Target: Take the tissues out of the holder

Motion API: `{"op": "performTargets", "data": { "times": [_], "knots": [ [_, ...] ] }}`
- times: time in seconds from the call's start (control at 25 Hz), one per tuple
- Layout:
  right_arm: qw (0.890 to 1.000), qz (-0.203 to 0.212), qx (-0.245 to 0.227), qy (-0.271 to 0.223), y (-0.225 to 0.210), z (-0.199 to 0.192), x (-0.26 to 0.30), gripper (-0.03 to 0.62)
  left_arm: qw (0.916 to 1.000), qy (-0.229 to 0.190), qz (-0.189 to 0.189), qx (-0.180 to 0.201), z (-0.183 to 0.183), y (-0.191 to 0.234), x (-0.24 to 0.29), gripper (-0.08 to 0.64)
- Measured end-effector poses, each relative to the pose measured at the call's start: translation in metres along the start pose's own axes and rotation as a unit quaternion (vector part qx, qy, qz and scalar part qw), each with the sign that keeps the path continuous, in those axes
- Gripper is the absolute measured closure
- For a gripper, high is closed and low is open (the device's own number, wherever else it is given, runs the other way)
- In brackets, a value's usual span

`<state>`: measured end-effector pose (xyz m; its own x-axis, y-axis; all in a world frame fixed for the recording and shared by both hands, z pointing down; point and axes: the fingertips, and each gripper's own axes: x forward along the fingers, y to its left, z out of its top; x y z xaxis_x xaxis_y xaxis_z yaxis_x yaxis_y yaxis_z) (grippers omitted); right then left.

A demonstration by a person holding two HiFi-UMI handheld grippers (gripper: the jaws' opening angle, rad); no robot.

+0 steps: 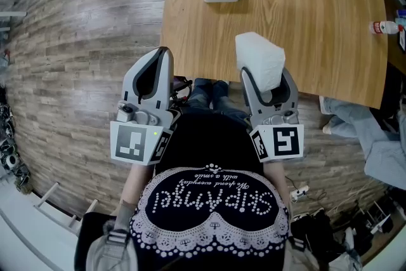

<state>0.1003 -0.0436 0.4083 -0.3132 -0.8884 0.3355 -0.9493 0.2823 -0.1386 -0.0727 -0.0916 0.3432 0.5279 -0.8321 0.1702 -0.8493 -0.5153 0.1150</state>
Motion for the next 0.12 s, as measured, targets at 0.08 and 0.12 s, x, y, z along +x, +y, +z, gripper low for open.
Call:
{"op": "performTargets", "data": {
  "times": [0.08,0.12],
  "knots": [
    [1.000,-0.001,0.000,0.000,-0.0002,0.0002,0.0006,0.305,1.0000,0.003,0.000,-0.002,-0.0009,0.0006,0.0008,0.554],
    [1.000,-0.001,0.001,-0.001,-0.0003,0.0003,0.0008,0.305,1.0000,0.004,0.000,-0.002,-0.0014,0.0009,0.0011,0.554]
  ]
}}
